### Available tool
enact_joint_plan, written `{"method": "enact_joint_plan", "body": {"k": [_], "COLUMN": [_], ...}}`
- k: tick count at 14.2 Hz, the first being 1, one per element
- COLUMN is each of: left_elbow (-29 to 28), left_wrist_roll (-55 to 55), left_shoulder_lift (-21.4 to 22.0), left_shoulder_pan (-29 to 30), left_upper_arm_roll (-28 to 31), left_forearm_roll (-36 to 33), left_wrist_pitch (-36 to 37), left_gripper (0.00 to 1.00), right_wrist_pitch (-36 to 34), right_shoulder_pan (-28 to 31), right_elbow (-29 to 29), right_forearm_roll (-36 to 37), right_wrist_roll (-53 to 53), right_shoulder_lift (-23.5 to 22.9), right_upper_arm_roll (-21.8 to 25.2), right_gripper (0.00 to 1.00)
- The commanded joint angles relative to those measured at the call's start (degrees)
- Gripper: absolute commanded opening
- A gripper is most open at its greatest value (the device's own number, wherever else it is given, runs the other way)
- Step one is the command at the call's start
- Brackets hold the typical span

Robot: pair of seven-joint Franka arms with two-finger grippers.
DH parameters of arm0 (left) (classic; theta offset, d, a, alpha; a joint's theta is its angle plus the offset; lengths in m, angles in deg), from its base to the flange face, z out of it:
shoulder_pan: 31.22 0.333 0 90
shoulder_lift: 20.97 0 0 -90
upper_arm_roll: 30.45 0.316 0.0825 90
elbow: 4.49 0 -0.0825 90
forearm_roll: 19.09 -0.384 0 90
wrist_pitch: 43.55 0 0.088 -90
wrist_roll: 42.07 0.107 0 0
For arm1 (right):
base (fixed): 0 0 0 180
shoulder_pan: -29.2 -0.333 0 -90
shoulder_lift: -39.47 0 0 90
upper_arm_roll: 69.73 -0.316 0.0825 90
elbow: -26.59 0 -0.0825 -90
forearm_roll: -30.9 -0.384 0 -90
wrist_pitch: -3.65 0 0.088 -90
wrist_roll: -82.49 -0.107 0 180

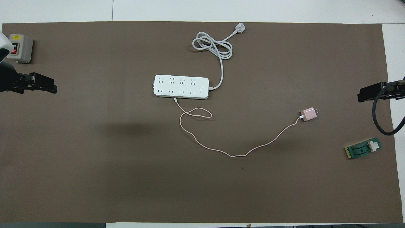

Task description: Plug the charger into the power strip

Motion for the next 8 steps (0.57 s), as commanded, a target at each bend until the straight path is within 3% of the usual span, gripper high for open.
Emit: {"method": "enact_joint_plan", "body": {"k": [1,8], "left_elbow": [0.3,0.3], "left_wrist_roll": [-0.6,-0.6], "left_shoulder_lift": [0.5,0.5], "left_shoulder_pan": [-0.5,-0.5], "left_upper_arm_roll": [0.3,0.3], "left_forearm_roll": [-0.5,-0.5], "left_wrist_pitch": [1.2,1.2], "left_gripper": [1.00,1.00], "right_wrist_pitch": [0.2,2.3], "right_shoulder_pan": [0.0,-0.1], "right_elbow": [-0.6,-0.6], "right_forearm_roll": [0.5,-0.3], "right_wrist_roll": [0.2,0.3], "right_shoulder_lift": [-0.4,-0.7], "right_upper_arm_roll": [-0.1,-0.4], "right_gripper": [1.00,1.00]}}
